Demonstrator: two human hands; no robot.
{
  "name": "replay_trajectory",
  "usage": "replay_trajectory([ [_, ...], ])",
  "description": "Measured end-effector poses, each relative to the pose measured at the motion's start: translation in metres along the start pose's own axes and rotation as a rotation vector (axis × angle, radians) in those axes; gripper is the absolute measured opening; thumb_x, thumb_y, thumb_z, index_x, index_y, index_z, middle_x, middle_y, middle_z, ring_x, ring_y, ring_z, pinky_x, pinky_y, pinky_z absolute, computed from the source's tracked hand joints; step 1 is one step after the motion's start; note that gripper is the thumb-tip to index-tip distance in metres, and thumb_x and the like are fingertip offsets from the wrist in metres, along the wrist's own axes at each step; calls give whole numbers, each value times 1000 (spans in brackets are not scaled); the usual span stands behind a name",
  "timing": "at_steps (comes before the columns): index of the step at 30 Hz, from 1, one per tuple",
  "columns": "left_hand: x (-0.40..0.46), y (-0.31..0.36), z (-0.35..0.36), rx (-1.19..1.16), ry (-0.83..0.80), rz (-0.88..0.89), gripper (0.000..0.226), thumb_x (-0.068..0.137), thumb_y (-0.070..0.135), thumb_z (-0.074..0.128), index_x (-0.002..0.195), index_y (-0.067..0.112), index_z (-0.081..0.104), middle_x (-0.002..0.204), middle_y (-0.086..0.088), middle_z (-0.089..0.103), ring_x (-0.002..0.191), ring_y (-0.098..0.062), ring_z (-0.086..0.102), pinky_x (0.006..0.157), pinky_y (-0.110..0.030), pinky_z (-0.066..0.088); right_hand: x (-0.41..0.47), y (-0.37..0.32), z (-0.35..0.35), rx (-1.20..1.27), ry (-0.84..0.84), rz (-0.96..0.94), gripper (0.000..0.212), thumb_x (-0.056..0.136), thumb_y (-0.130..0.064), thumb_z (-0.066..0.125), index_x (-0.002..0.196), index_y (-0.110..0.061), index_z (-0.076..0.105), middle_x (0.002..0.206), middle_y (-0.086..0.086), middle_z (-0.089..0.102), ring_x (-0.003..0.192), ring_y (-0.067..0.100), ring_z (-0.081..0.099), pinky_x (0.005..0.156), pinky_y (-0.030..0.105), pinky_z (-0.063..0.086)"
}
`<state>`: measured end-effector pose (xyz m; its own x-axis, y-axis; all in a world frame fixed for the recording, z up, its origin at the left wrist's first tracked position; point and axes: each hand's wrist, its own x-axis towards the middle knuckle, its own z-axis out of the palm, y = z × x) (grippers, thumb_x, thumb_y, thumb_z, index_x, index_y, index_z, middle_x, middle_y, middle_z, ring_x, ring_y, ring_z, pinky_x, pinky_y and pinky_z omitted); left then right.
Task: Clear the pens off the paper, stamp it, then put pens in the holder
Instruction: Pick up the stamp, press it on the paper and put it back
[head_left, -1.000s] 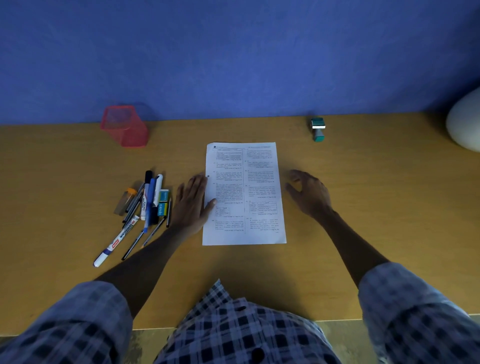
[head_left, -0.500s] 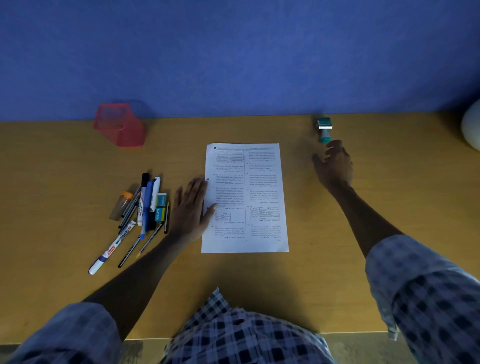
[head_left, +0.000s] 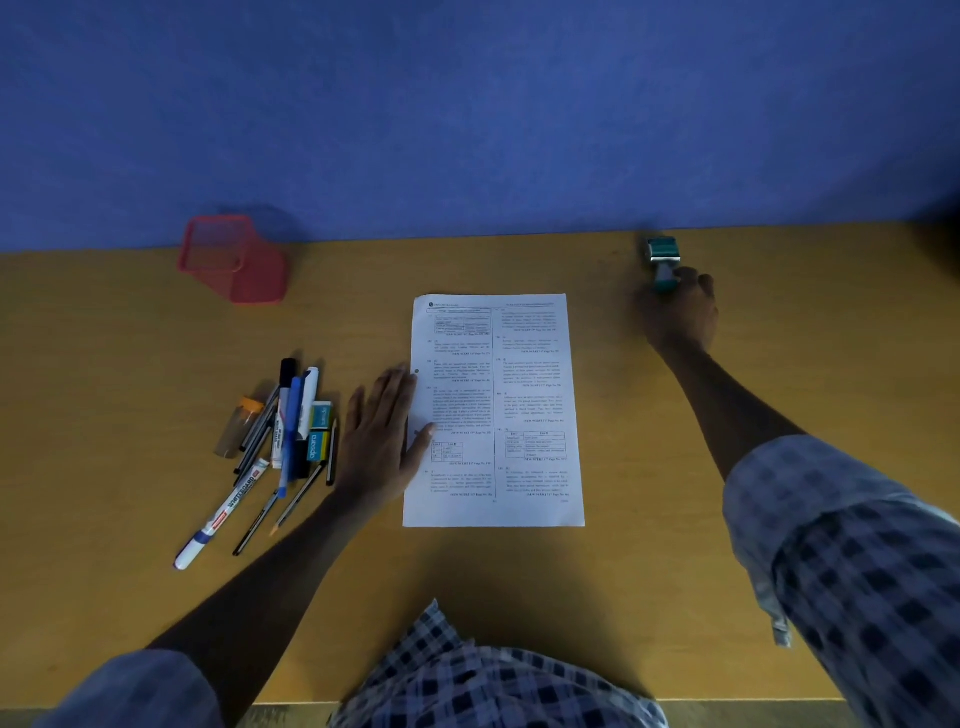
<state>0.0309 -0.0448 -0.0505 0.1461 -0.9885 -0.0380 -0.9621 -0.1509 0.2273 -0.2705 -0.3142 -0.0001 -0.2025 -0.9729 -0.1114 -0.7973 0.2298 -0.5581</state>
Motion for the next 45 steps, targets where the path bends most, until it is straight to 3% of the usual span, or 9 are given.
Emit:
replay_trajectory([
  [7,0,1,2,5,-15,-14,70,98,59,28,155,20,13,163,0,14,151,-16,9,122,-46,10,7,0,5,-74,61,-8,42,94,-30,52,129,-7,54,130,17,52,115,39,54,85,44,48],
  [13,-1,3,1,5,-12,-11,69,98,57,28,155,20,14,163,0,15,151,-17,9,123,-47,10,-1,4,2,31,112,-10,40,96,-33,48,125,-7,56,128,14,53,105,40,59,80,45,48],
  [20,-1,6,-1,6,1,-13,69,98,58,26,154,18,17,162,-2,19,150,-21,14,121,-45,10,-26,10,-15,346,146,-187,33,100,-26,47,122,-5,59,110,15,67,91,27,62,67,25,38],
  [26,-1,4,1,6,6,-11,70,98,57,27,155,19,15,162,-2,17,151,-20,12,122,-44,8,-62,-1,-40,599,126,-245,28,103,-20,41,117,-2,58,91,8,61,77,18,55,67,29,43],
  [31,0,2,3,4,6,-8,70,98,59,24,155,19,14,162,-2,17,151,-19,11,122,-45,9,-89,-16,-57,798,121,-130,23,105,-18,33,105,-10,54,97,3,58,74,11,54,64,27,41],
  [38,1,1,4,-4,26,-1,69,98,58,24,154,20,14,162,-2,18,151,-19,13,122,-46,11,-112,-28,-82,1157,-45,147,24,103,-22,35,95,-19,58,68,-6,48,64,9,51,58,23,38],
  [45,0,-2,5,-19,27,2,70,98,60,21,155,20,13,162,-1,17,151,-18,11,122,-45,10,-139,-35,-100,1548,-366,247,28,103,-24,31,83,-17,50,62,-5,37,55,10,34,50,21,30],
])
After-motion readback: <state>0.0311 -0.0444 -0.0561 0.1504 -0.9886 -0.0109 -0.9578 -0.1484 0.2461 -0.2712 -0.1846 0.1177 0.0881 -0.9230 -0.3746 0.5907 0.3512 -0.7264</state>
